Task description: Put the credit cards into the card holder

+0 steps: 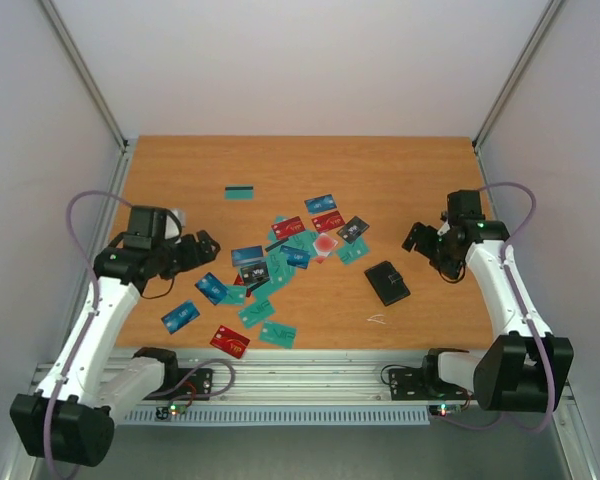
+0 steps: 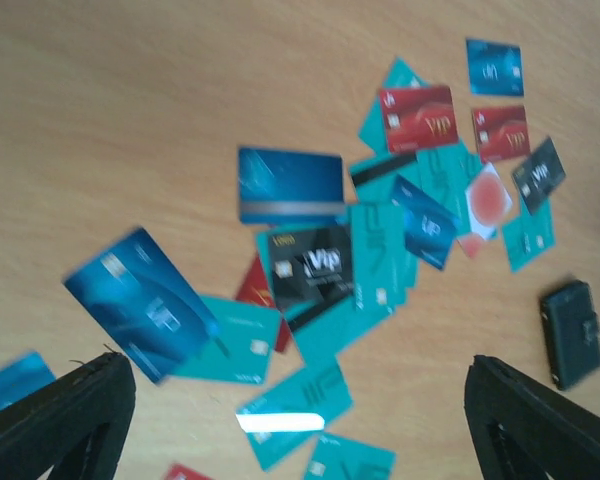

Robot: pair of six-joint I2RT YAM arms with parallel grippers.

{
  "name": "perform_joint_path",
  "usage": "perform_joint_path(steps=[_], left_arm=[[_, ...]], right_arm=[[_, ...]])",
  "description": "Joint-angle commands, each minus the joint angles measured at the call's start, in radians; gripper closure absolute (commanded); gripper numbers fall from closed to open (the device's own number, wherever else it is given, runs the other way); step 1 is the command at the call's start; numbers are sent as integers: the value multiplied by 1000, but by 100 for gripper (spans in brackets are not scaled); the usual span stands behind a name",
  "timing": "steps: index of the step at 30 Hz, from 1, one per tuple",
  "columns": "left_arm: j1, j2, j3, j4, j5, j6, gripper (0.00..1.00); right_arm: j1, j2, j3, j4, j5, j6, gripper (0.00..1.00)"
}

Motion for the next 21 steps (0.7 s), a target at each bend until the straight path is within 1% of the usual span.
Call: perform_joint_path(steps=[1, 5, 10, 13, 21], left_arm=[[-95, -3, 19, -57, 42, -135, 10], [-229, 21, 20, -23, 22, -210, 14], [-382, 88, 32, 31, -26, -285, 15], [-461, 136, 37, 76, -54, -320, 17], [-648, 307, 108, 155, -93, -361, 19]], right_arm=[[4, 14, -53, -92, -47, 16, 2], [5, 16, -131, -55, -84, 22, 5], [4, 71, -179, -13, -135, 46, 15], [-3, 100, -205, 14, -130, 51, 22], [-58, 192, -239, 97, -171, 48, 39]])
